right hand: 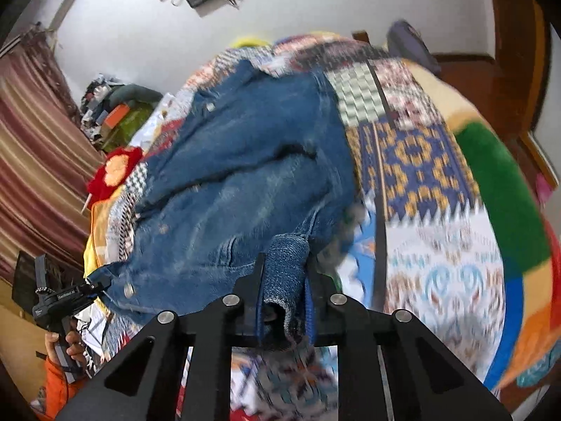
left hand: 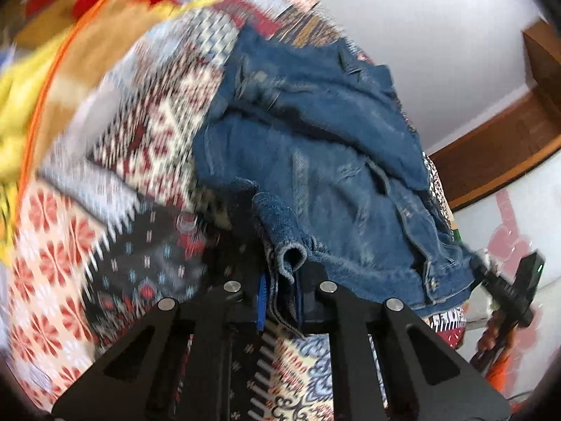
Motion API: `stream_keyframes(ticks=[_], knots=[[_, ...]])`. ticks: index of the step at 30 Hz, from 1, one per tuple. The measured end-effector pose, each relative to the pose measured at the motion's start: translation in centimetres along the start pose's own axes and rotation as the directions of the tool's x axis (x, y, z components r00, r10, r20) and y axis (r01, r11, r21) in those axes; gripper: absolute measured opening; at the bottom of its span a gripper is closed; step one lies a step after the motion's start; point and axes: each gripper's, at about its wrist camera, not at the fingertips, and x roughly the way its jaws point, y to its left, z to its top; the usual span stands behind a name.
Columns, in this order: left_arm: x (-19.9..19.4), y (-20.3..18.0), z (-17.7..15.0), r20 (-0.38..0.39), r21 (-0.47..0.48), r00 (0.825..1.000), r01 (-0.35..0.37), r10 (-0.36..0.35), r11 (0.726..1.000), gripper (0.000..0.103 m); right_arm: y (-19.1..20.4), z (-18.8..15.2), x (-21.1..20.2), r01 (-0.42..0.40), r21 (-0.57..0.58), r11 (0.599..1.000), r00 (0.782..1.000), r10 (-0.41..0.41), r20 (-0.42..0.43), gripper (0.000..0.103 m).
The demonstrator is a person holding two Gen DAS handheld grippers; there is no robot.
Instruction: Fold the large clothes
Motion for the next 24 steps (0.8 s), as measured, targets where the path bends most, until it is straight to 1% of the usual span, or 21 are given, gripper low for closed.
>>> stream_keyframes(ticks=[2, 5, 6, 9, 11, 14, 17, 19, 22, 24], knots=[[-0.7, -1.2, 1.1, 0.041, 0.034, 0.999, -0.005, 0.004, 0.999, 0.012, 0.8, 1.4, -0.1, -0.008, -0.032, 0.999, 0.999, 0.009, 0.03, 0.014], [-2.1, -2.3, 3.0, 0.118, 0.041, 0.993, 0.027, -0.032, 0.999, 0.011, 2.1, 3.8, 0.1, -0.029, -0.073, 0.997, 0.997, 0.034, 0.063, 0.013], [-2.6, -2.8, 3.8, 0.15, 0.04, 0.987, 0.045, -0.051, 0.998, 0.011, 2.6, 4.6, 0.2, -0.027, -0.088, 0.996, 0.996, 0.034, 0.082, 0.013], [-3.6, -3.8, 6.3, 0.22, 0.042, 0.973, 0.069, -0.076, 0.997, 0.011, 3.8, 7.4, 0.6, -0.024, -0.111, 0.994, 0.99, 0.039, 0.135, 0.013], [-3.7, -4.4, 8.4, 0.244, 0.049, 0.966, 0.073, -0.083, 0.996, 0.011, 4.4, 9.0, 0.6, -0.015, -0.122, 0.992, 0.986, 0.035, 0.165, 0.012], [-3.5, -5.1, 11.3, 0.284, 0.072, 0.956, 0.054, -0.072, 0.996, 0.01, 4.9, 12.4, 0.8, -0.009, -0.143, 0.99, 0.976, 0.04, 0.213, 0.012], [-3.3, -5.1, 13.9, 0.331, 0.059, 0.938, 0.088, -0.102, 0.994, 0.01, 4.9, 15.7, 1.3, -0.018, -0.129, 0.991, 0.968, 0.05, 0.246, 0.012], [-2.8, -5.2, 15.8, 0.352, 0.049, 0.93, 0.095, -0.106, 0.994, 0.01, 4.7, 18.0, 1.9, -0.033, -0.112, 0.993, 0.964, 0.062, 0.26, 0.012], [-1.9, -5.6, 17.9, 0.368, 0.055, 0.925, 0.078, -0.093, 0.995, 0.01, 4.3, 21.1, 3.3, -0.061, -0.09, 0.994, 0.96, 0.083, 0.269, 0.012], [-0.6, -5.8, 19.8, 0.369, 0.065, 0.927, 0.045, -0.066, 0.997, 0.01, 4.7, 23.0, 4.8, -0.05, -0.099, 0.994, 0.961, 0.075, 0.267, 0.012]])
